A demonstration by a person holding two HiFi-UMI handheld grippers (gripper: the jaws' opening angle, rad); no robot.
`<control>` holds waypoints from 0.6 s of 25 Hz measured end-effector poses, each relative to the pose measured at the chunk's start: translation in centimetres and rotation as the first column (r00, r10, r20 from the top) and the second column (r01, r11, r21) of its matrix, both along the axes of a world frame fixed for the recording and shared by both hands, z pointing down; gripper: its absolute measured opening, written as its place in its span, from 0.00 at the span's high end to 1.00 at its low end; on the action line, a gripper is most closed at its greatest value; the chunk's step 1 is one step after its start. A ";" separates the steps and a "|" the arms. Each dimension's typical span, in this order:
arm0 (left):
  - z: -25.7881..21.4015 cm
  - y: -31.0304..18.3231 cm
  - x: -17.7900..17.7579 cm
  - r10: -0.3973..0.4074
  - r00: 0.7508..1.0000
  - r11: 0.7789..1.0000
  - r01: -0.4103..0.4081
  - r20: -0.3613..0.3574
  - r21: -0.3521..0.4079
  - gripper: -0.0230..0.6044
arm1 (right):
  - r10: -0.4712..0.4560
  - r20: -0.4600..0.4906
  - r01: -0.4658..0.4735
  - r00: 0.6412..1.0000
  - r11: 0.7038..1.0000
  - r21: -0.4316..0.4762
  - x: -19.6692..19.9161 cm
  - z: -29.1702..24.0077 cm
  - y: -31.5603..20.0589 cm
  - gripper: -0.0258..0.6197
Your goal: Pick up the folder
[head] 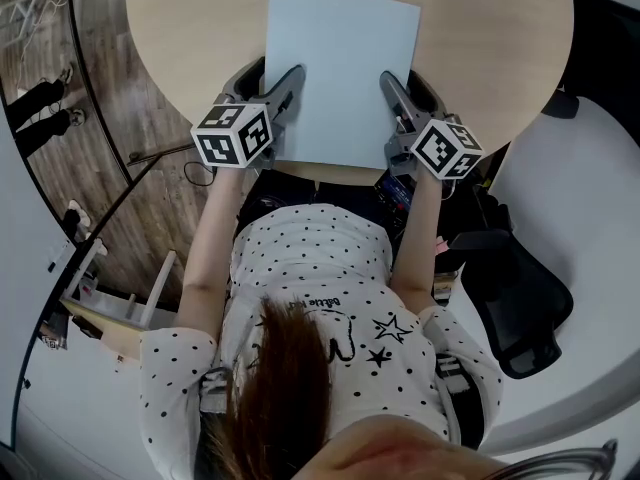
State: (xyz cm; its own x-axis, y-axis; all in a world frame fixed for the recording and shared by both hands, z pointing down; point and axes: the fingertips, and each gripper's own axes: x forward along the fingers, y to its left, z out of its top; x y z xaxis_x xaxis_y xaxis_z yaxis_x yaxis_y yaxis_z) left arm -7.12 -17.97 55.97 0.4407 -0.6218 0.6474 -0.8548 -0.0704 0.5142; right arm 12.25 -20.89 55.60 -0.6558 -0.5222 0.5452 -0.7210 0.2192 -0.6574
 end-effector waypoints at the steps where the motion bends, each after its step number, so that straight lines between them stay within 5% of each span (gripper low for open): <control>1: 0.0 0.0 0.0 -0.001 1.000 1.000 0.001 -0.001 -0.001 0.52 | 0.002 -0.008 -0.002 1.000 1.000 0.001 0.0 0.0 0.0 0.55; 15: 0.1 -0.1 -0.2 -0.021 1.000 1.000 0.021 0.002 0.013 0.52 | -0.024 -0.058 0.025 0.998 1.000 0.009 -0.4 0.0 0.0 0.55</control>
